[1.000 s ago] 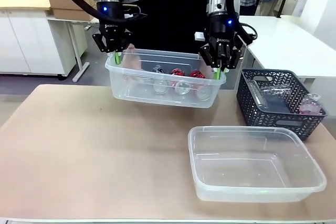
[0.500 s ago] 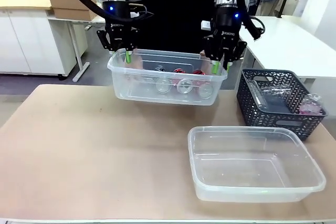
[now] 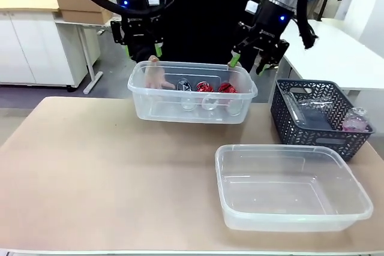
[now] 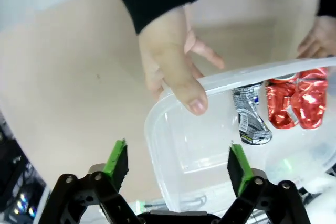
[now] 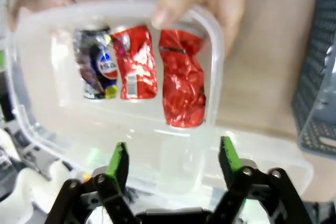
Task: Sort the waste into each basket.
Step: Release the Organizing box you were holding, then pick up the Organizing box on the right side of the table and lift it.
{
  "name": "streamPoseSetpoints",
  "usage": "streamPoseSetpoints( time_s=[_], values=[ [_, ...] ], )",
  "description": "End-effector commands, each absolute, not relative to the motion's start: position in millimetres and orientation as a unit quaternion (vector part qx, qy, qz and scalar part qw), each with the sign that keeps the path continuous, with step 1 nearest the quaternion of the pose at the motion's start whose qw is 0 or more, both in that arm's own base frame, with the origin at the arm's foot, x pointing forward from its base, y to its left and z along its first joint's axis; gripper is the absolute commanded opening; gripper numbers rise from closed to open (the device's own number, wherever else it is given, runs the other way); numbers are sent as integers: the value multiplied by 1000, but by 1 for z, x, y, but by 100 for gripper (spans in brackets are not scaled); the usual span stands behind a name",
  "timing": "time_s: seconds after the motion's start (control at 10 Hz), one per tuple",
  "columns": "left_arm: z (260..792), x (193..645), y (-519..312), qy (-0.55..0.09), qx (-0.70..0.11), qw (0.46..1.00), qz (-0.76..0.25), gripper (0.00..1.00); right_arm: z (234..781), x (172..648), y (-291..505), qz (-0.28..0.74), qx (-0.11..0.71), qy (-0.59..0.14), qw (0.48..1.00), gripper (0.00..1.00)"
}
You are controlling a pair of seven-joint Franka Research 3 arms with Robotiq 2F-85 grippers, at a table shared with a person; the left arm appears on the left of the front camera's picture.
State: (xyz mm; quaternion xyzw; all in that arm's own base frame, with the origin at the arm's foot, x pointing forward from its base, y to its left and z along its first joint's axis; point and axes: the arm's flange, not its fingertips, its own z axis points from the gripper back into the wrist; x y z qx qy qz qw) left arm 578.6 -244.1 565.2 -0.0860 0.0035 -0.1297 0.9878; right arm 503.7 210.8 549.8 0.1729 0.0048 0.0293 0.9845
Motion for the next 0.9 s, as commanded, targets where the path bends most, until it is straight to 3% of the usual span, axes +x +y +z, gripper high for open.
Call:
streamPoseSetpoints(
  time_s=[0.0,0.2,0.3,0.4,0.8],
  values=[
    [554,552,-230,-25,-114,975,-192,100,534,497,202,42,198,-31,979,100],
    [551,553,-229,-10,-113,967,-230,100,521,520,215,-4,160,-19,987,100],
    [566,567,-241,-20,-97,979,-179,100,511,542,232,-47,104,42,993,100],
    [566,567,-241,-20,-97,979,-179,100,532,510,209,18,177,-21,984,100],
    [566,567,-241,-20,-97,979,-179,100,532,510,209,18,177,-21,984,100]
  ],
)
